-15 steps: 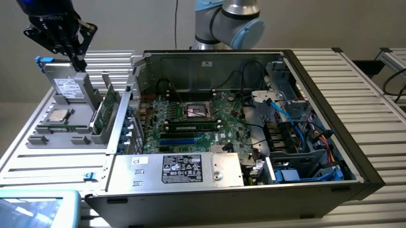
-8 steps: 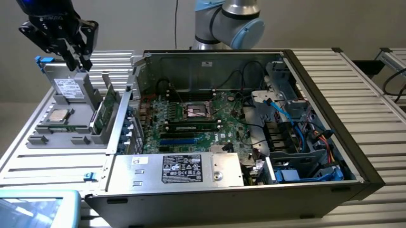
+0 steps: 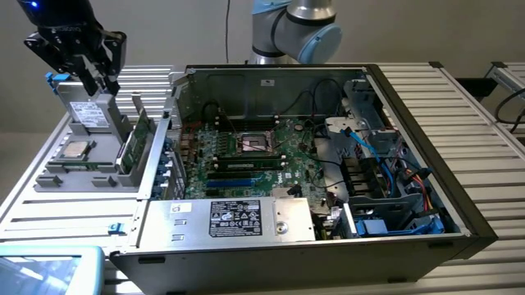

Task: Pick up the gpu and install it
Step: 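Pick up the gpu and move the gpu toward the slot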

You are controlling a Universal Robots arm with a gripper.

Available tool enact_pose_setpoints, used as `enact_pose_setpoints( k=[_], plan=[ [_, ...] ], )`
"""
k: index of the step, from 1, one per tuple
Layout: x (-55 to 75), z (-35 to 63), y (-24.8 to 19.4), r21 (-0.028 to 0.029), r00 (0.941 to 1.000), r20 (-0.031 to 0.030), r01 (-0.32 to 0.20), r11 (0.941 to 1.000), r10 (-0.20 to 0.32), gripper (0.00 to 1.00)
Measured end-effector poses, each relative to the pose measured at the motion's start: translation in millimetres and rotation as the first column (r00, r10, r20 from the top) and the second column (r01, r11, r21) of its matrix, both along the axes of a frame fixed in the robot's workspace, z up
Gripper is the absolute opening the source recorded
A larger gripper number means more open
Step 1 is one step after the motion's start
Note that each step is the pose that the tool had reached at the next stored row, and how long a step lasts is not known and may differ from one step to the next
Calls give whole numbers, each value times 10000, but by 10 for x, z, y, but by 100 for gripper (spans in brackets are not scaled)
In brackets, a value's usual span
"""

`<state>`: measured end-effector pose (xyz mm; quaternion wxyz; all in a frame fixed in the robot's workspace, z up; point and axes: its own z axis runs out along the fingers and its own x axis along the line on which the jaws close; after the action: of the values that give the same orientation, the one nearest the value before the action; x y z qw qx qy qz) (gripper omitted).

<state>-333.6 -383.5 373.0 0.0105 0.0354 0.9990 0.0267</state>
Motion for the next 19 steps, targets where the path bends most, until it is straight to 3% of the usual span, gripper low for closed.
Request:
enact_pose_setpoints(
  k=[19],
  plan=[
    [-18, -345, 1, 43, 10000, -58, 1, 10000, -1, 44]
  ],
)
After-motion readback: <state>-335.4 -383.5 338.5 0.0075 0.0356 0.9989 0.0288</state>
